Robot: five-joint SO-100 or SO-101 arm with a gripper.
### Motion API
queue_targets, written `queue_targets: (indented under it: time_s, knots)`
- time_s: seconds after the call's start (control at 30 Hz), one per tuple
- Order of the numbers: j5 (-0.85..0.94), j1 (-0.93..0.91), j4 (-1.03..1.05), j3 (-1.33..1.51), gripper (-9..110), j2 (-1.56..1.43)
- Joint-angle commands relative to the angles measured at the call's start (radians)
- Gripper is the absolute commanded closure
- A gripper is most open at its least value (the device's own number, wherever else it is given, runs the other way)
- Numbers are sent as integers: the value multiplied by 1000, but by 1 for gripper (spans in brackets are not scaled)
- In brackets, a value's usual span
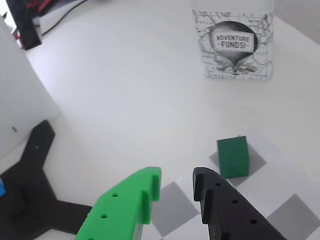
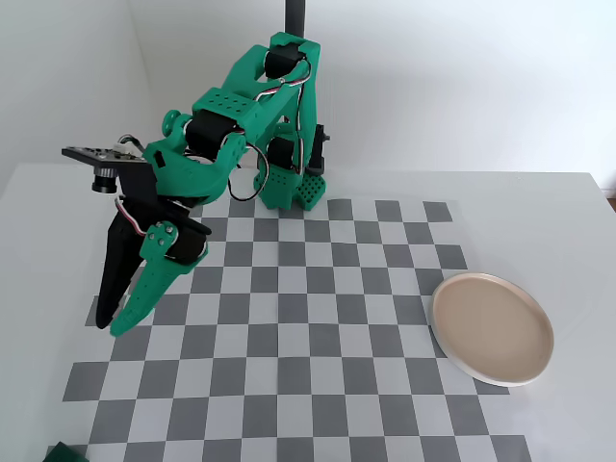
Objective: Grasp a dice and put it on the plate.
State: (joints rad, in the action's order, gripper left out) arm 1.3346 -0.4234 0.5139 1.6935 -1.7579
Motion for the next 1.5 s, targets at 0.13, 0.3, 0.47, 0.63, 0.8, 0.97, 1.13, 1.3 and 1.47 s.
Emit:
queue_targets:
  time_s: [0.13, 0.3, 0.47, 0.63, 0.8, 0.97, 1.13, 1.3, 1.47]
  knots:
    - [58, -72, -83, -133, 95, 89]
    - [74, -95, -94, -169, 89, 167]
    - [86, -98, -103, -244, 89, 262]
    - [78, -95, -55, -416, 90, 422]
    - [64, -89, -28, -575, 92, 574]
    - [64, -86, 2, -733, 92, 715]
    - [72, -84, 83, -931, 91, 851]
    - [74, -81, 118, -1019, 87, 905]
    - [75, -81, 170, -1100, 80, 953]
